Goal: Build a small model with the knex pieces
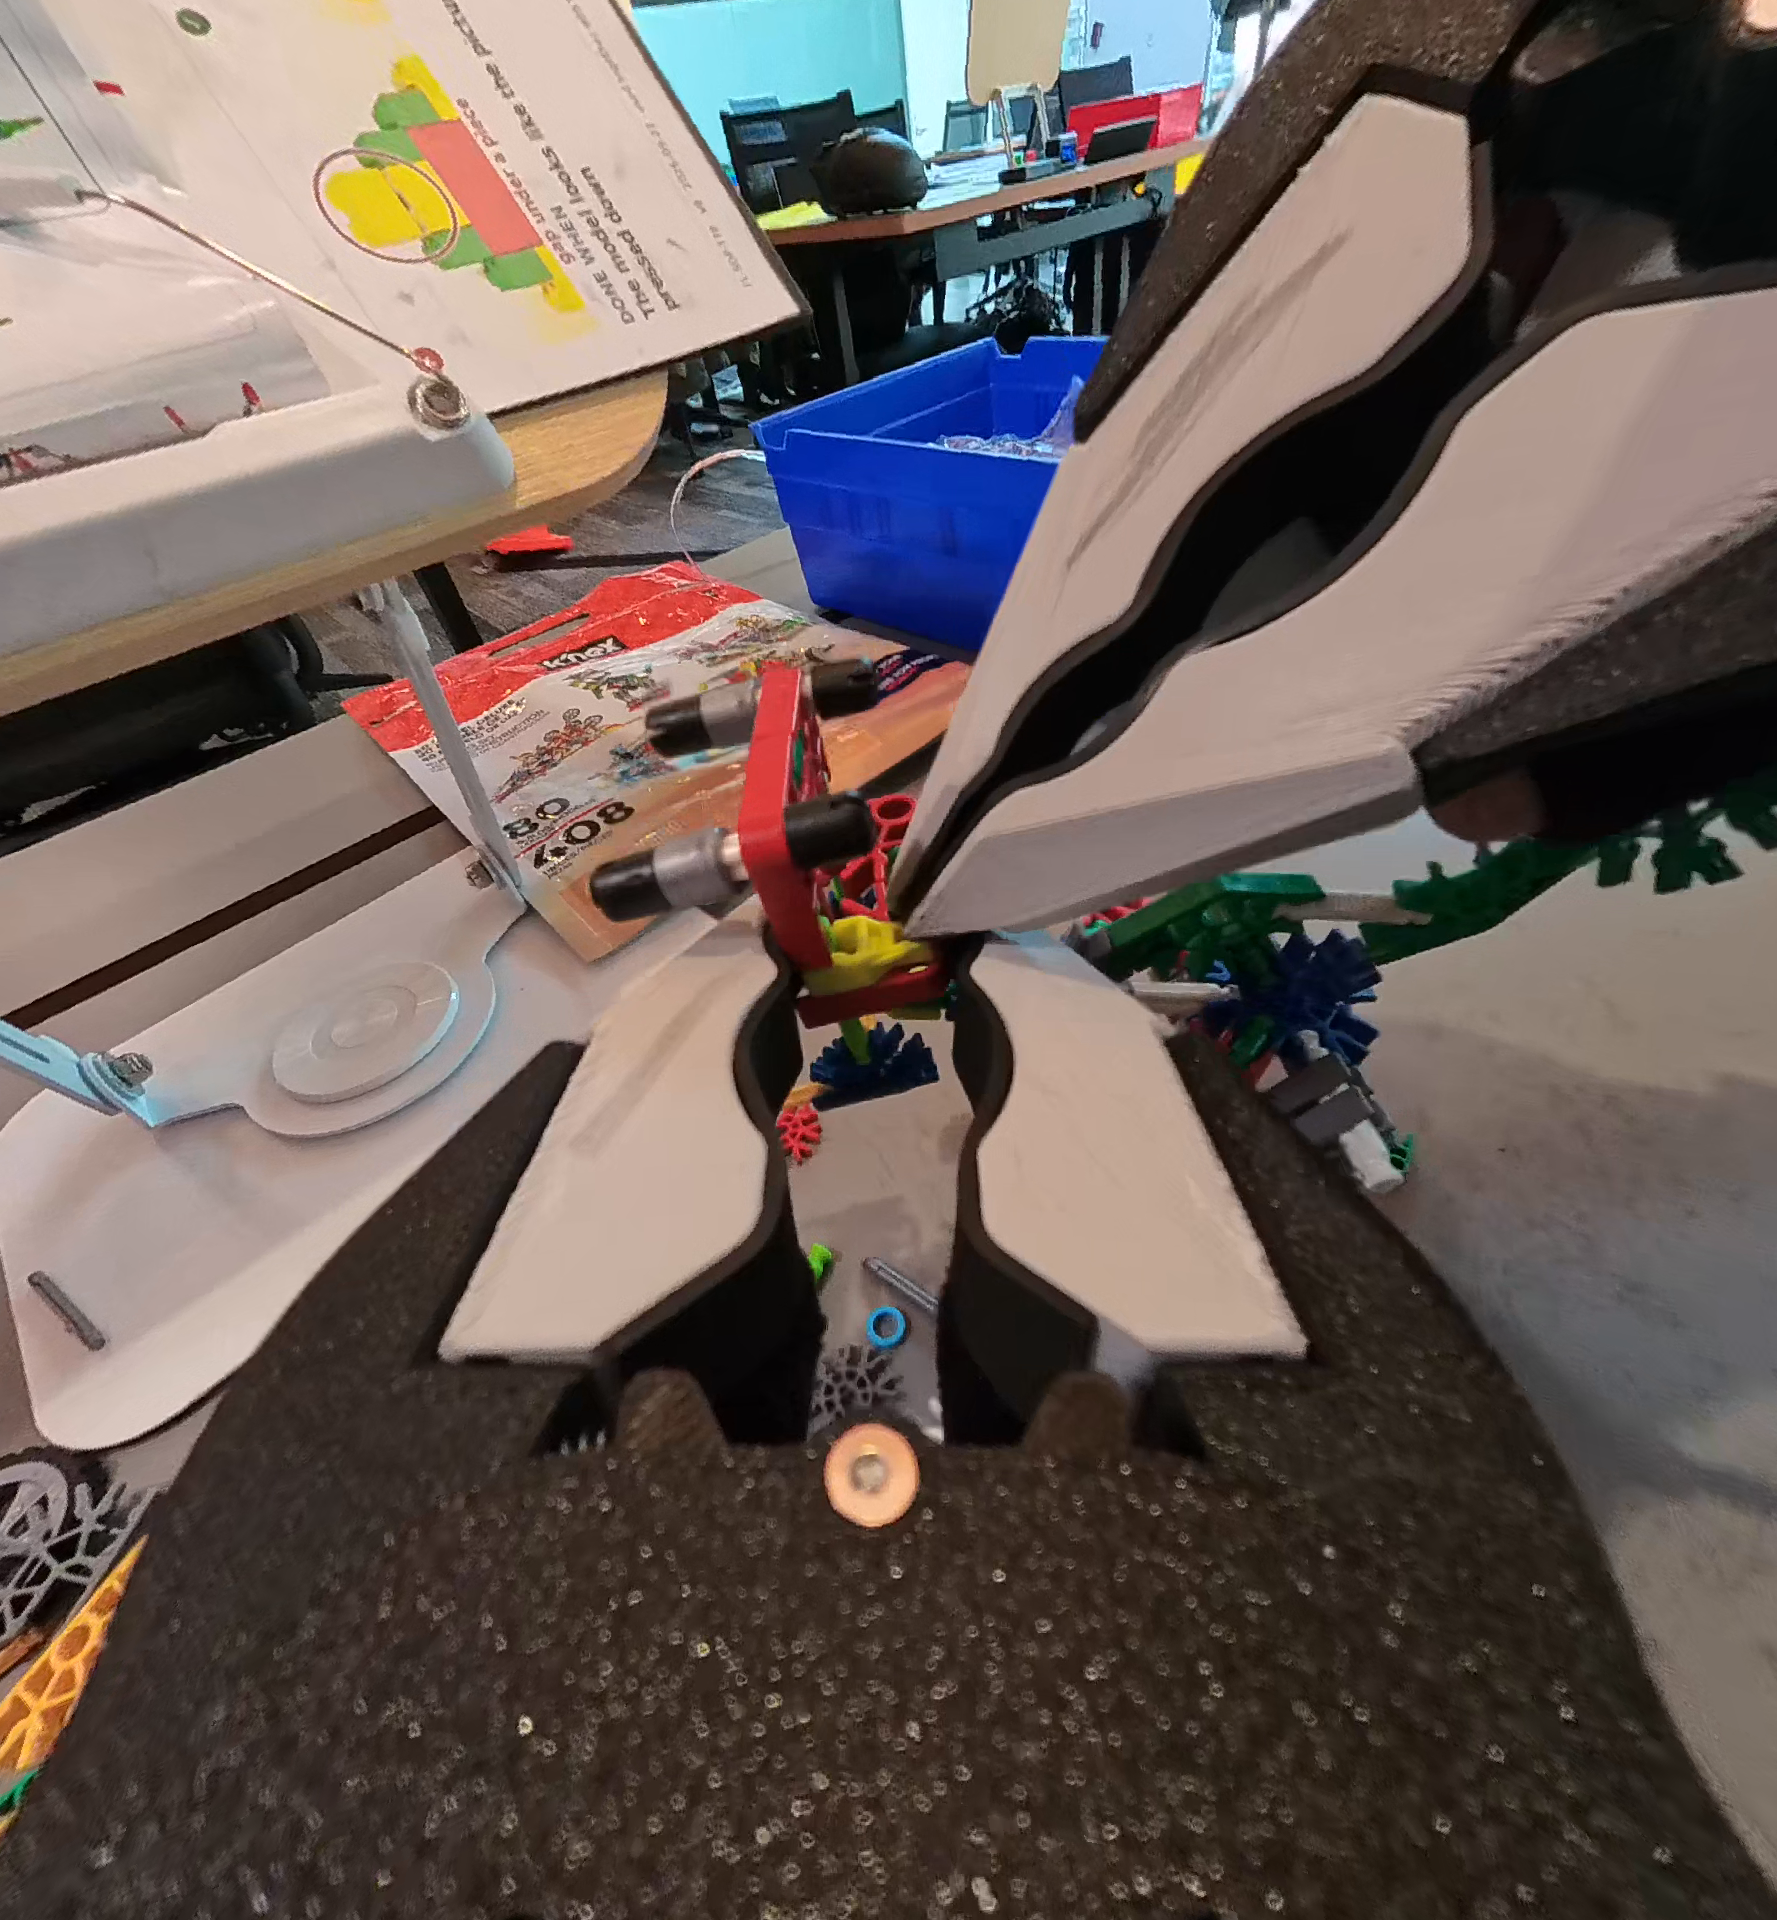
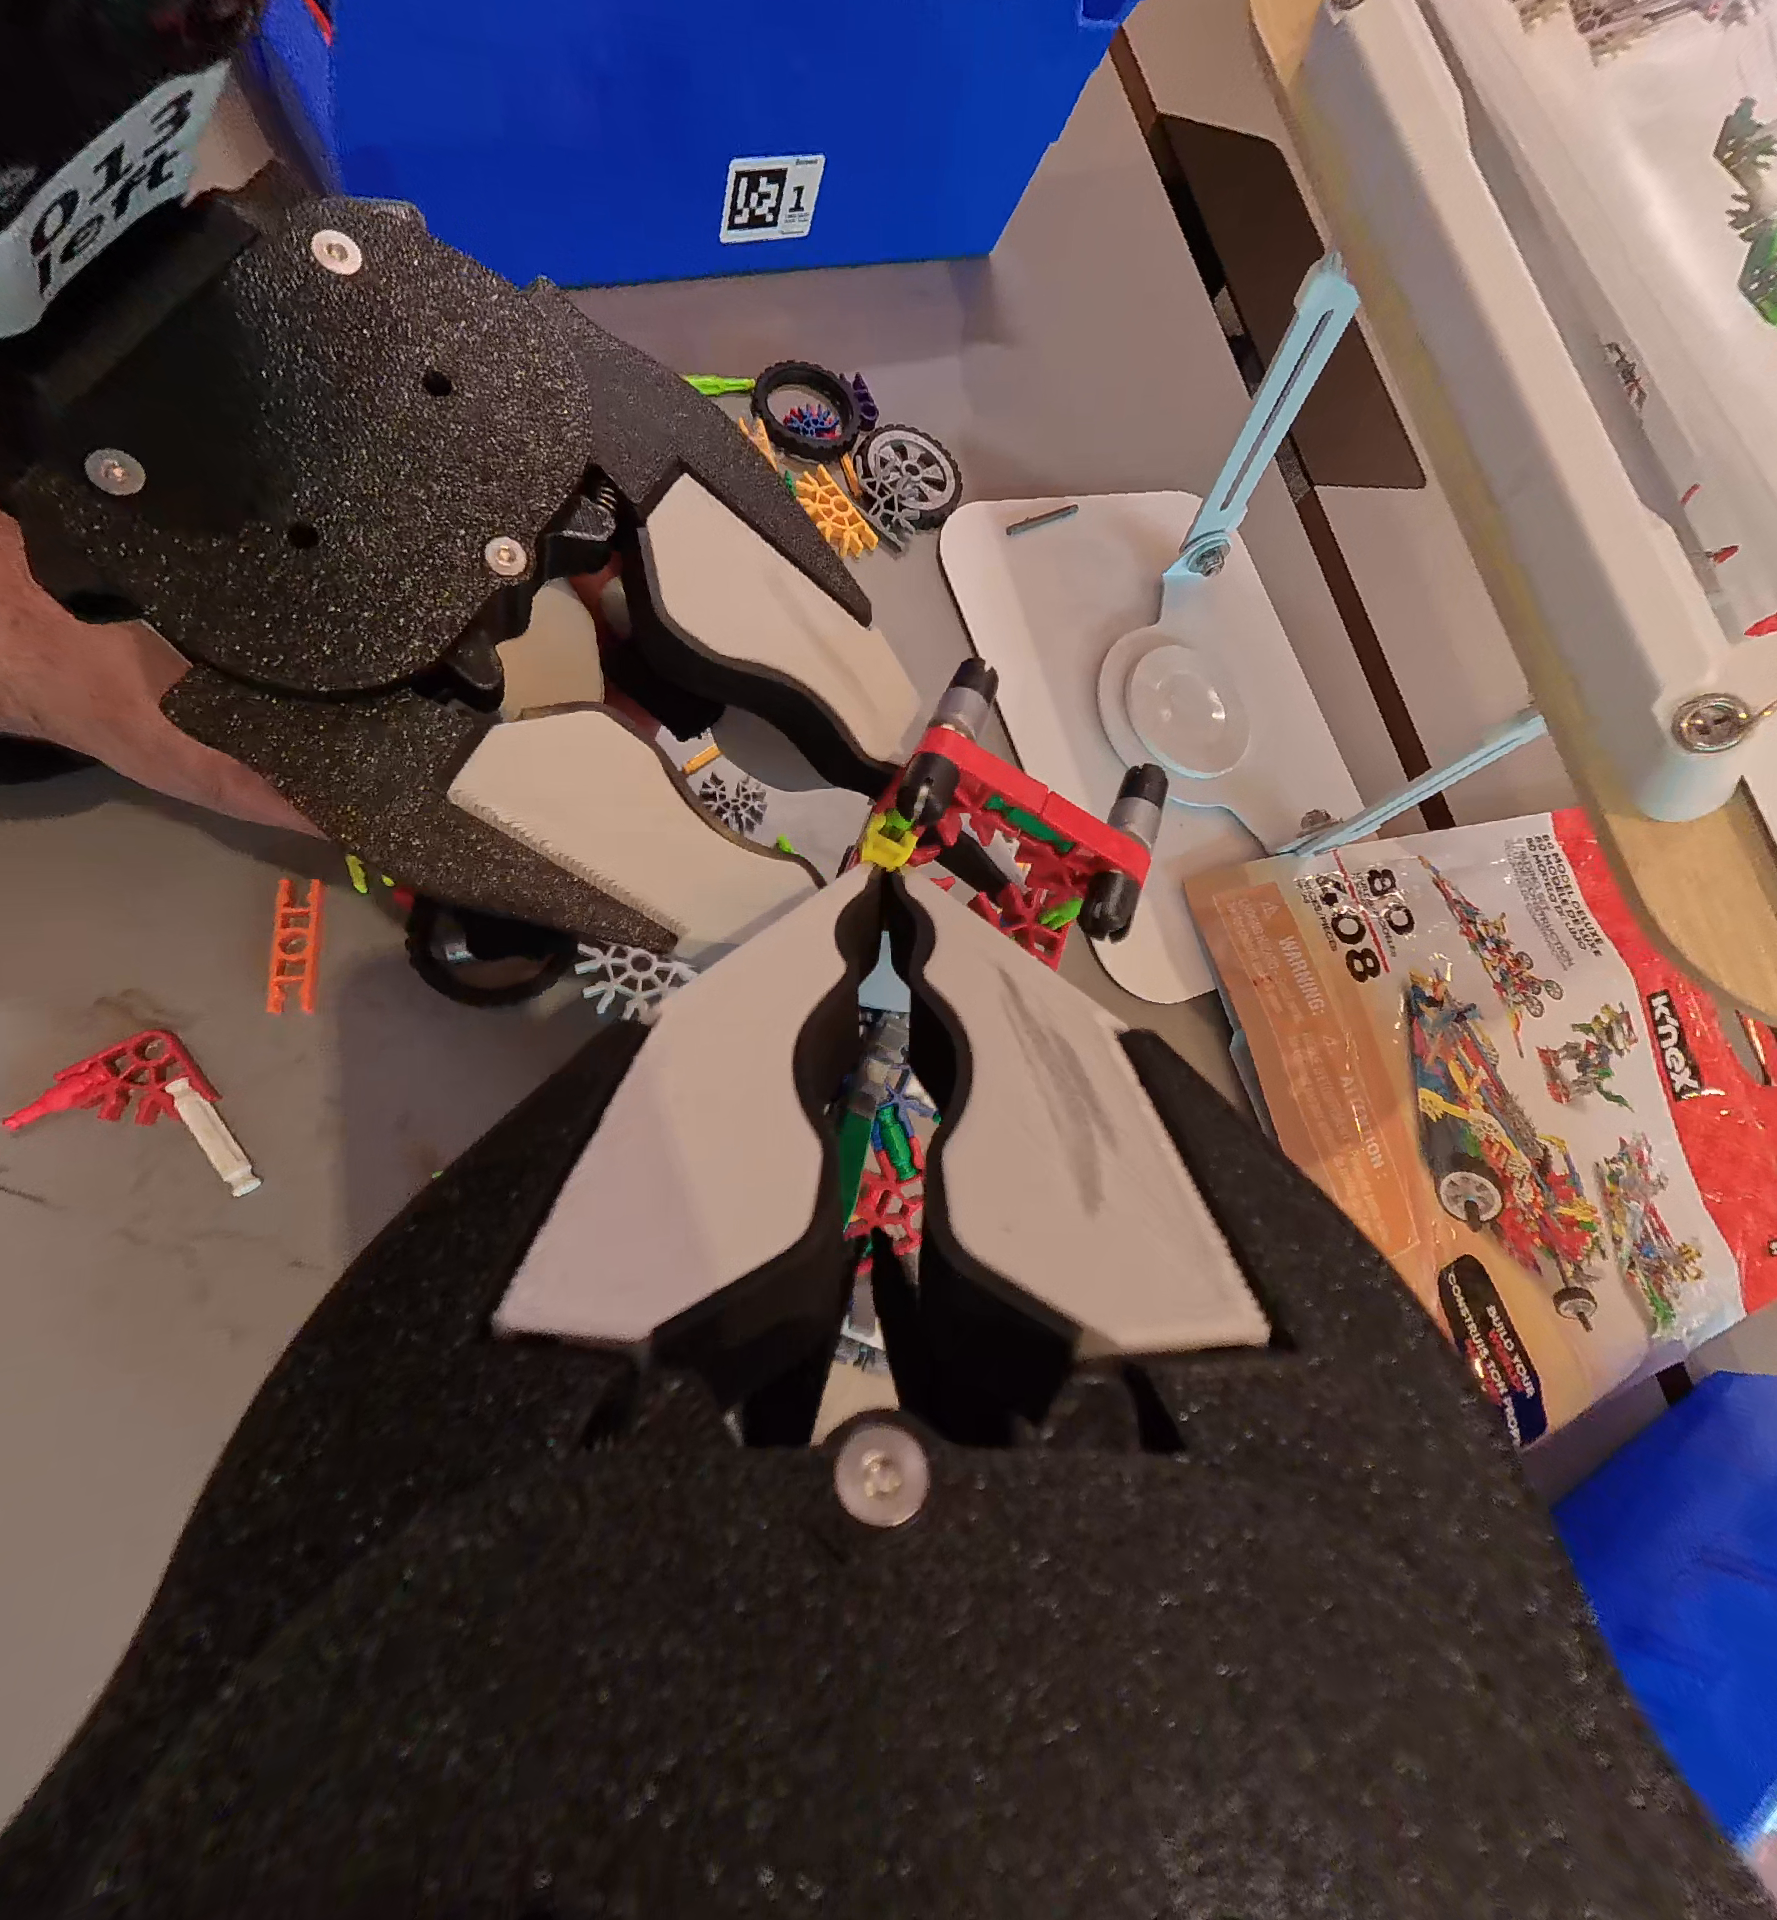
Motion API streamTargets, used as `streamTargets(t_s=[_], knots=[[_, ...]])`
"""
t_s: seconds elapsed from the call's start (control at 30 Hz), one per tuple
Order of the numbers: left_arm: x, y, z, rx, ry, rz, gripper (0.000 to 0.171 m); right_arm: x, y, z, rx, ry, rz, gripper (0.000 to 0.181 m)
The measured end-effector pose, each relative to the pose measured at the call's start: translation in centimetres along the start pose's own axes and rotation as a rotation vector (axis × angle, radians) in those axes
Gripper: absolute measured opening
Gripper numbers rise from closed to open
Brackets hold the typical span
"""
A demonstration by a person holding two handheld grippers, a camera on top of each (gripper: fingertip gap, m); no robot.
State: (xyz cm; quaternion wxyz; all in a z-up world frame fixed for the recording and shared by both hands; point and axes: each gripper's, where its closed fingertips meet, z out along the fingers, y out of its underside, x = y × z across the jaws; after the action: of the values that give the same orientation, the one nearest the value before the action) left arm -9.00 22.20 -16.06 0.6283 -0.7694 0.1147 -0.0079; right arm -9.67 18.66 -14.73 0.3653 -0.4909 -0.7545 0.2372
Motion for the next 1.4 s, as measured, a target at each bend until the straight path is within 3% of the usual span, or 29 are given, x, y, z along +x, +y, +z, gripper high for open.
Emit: streamTargets(t_s=[0.47,0.83,1.0,1.1,1.4], knots=[[0.6,-0.1,0.3,0.022,0.076,-0.106,0.018,0.2,0.1,0.0,0.027,0.030,-0.033,0.000],[0.5,0.3,0.8,-0.015,0.045,-0.058,0.017,0.5,0.5,0.4,0.001,0.068,-0.063,0.000],[0.6,0.3,0.9,0.001,0.075,-0.073,0.018,0.6,0.5,0.3,-0.015,0.069,-0.088,0.000],[0.7,-1.2,0.3,0.072,0.091,-0.066,0.019,0.7,-0.4,-0.9,0.030,-0.006,-0.029,0.000],[0.6,-1.2,0.3,0.074,0.103,-0.045,0.020,0.8,0.0,-1.3,0.021,-0.005,-0.059,0.000]])
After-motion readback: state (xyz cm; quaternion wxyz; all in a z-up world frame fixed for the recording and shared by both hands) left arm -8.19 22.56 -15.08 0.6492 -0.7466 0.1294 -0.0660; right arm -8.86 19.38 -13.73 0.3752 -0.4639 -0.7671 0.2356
